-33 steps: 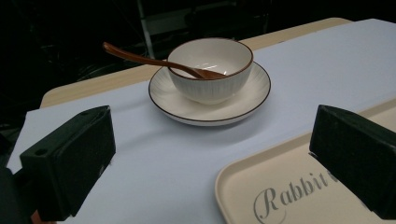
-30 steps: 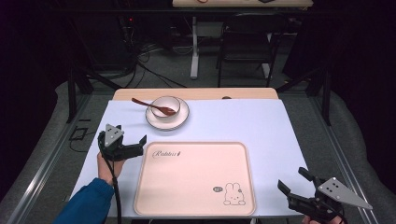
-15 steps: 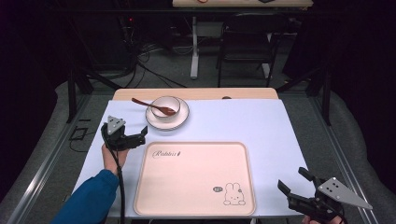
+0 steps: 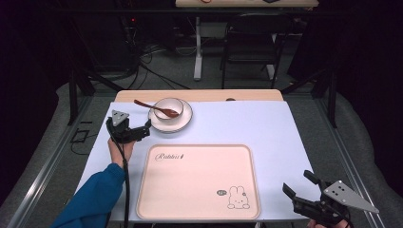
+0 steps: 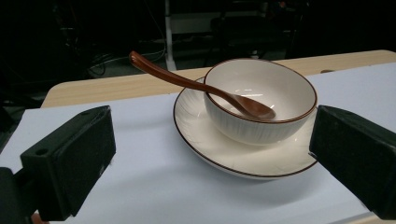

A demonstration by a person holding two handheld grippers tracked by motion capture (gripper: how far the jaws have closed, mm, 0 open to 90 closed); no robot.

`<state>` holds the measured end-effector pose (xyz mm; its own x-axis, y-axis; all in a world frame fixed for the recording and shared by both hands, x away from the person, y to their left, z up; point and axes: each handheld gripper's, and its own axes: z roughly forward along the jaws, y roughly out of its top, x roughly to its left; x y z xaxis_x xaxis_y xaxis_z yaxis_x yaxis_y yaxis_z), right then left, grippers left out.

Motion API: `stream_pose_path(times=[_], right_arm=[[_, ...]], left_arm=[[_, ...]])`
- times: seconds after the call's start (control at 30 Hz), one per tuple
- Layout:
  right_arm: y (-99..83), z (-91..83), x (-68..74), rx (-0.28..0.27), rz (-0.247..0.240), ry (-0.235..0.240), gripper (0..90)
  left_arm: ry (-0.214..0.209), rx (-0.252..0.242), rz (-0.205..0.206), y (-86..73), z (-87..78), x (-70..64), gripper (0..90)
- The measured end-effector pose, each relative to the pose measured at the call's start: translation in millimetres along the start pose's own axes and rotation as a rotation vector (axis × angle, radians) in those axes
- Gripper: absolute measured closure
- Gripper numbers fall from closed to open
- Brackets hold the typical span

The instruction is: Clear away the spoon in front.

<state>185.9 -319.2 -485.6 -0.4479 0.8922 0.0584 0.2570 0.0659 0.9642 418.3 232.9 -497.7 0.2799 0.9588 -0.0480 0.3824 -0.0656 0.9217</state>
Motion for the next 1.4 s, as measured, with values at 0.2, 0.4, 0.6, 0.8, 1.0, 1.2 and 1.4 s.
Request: stream_pose_path(times=[0.2,0.4,0.6,0.8,1.0,1.2,1.4], right_arm=[[-0.1,0.2,0.1,-0.002,-0.001,0.000,14.0],[-0.1,0.2,0.0,0.000,-0.001,0.000,14.0],[-0.1,0.1,0.1,-0.001,-0.001,-0.001,14.0],[-0.1,0.1,0.0,-0.001,-0.001,-0.001,14.0],[-0.1,0.1,-0.1,0.000,0.000,-0.001,14.0],[-0.1,0.2,-0.1,0.000,0.001,-0.002,14.0],[-0.1,0.3,-0.4,0.001,0.003,-0.003,14.0]], left_arm=[[0.012,-0.006,-0.022,3.4,9.6,2.8,0.3],[0.022,0.001,-0.016,4.6,21.0,4.2,0.3],[0.045,-0.006,-0.033,9.7,33.0,7.4,0.4],[0.059,-0.010,-0.055,13.3,45.5,12.5,2.6],[0.076,-0.009,-0.067,16.6,55.2,15.0,7.3],[0.074,0.010,-0.084,21.3,66.8,19.9,15.7],[0.080,0.027,-0.111,20.1,76.6,24.6,22.0]])
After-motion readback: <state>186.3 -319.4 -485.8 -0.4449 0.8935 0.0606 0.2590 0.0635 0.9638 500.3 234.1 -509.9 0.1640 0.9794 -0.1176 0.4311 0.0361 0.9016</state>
